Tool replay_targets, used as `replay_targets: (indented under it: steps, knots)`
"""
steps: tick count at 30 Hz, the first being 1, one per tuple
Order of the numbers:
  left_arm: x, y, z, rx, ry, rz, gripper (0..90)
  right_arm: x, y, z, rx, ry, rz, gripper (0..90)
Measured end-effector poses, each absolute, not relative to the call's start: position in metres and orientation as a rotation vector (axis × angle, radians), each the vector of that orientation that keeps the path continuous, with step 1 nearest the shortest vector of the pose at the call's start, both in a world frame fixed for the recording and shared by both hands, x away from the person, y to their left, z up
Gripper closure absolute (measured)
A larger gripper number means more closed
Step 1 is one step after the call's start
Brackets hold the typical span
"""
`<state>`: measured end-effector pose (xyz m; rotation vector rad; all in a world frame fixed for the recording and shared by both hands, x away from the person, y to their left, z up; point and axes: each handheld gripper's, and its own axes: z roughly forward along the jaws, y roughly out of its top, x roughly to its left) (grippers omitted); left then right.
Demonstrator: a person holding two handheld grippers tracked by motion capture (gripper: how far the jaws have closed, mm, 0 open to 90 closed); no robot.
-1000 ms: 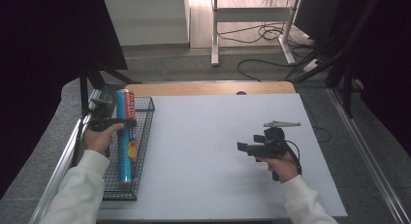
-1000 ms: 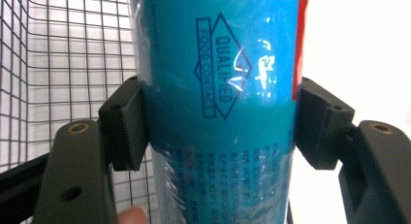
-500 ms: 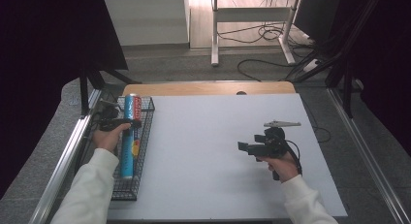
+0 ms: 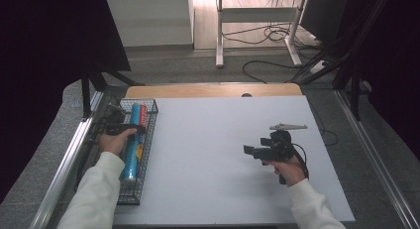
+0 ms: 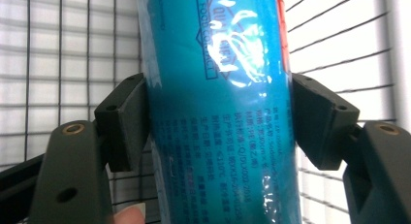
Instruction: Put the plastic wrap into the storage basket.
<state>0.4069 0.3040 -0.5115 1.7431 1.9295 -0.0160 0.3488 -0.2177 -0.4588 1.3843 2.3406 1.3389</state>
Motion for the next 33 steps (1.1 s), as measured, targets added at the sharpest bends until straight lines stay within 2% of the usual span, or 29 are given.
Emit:
replay_targets:
  steps: [2, 7, 9, 11, 16, 17, 22, 29, 33]
  knots:
    - [0.405, 0.305, -0.507, 1.745, 1.919, 0.017, 27.9, 0.349, -0.217, -0.459, 1.382, 2.34, 1.338, 13.8]
    - [0.401, 0.305, -0.494, 1.712, 1.896, 0.049, 18.4, 0.348, -0.217, -0.459, 1.384, 2.339, 1.338, 13.8]
    - [0.395, 0.304, -0.484, 1.736, 1.867, 0.126, 17.3, 0.347, -0.217, -0.457, 1.377, 2.336, 1.342, 13.8]
    - [0.387, 0.303, -0.476, 1.759, 1.836, 0.184, 17.1, 0.347, -0.218, -0.457, 1.372, 2.331, 1.345, 13.8]
    - [0.37, 0.298, -0.46, 1.804, 1.715, 0.209, 18.1, 0.347, -0.22, -0.457, 1.355, 2.336, 1.343, 13.1]
    - [0.359, 0.294, -0.452, 1.833, 1.641, 0.216, 18.3, 0.346, -0.22, -0.457, 1.349, 2.34, 1.341, 13.0]
    - [0.334, 0.283, -0.434, 1.866, 1.478, 0.221, 18.5, 0.343, -0.223, -0.457, 1.304, 2.351, 1.34, 12.6]
    - [0.299, 0.262, -0.429, 1.922, 1.312, 0.229, 18.2, 0.33, -0.234, -0.459, 1.235, 2.371, 1.32, 12.5]
    - [0.275, 0.235, -0.434, 1.96, 1.216, 0.232, 18.2, 0.321, -0.244, -0.463, 1.217, 2.369, 1.288, 12.5]
